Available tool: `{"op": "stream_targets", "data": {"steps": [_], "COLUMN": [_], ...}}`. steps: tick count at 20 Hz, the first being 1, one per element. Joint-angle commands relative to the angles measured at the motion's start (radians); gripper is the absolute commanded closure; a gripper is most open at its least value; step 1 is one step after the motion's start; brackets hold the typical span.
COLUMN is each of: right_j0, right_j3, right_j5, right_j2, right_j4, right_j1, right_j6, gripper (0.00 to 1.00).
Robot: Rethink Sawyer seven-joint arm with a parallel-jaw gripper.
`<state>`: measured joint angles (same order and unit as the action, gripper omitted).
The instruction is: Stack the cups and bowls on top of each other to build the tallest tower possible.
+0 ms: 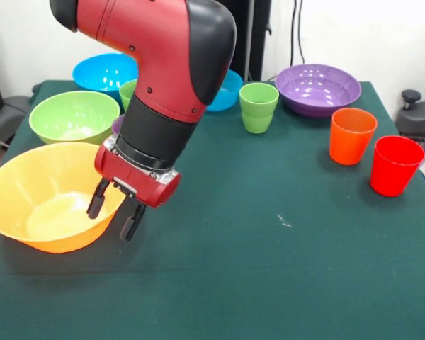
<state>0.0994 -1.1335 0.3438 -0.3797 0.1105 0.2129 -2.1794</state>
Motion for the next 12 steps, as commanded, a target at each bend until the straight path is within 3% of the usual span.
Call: {"op": "stream_targets", "data": {"steps": [1,8,12], "right_j0": [-0.017,-0.016,0.024], "right_j3": [0.043,0.024,-0.017], "right_j5": [-0.065,-0.105,-0.130], "right_j2": [0.055,0.046,0.084], "right_j4": [-0.039,-0.048,-0.025], "right_j1": [-0.025,-0.043,-0.007], "right_j6": [-0.162,-0.150,-0.089], "gripper": [0.00,0.00,0.00]}}
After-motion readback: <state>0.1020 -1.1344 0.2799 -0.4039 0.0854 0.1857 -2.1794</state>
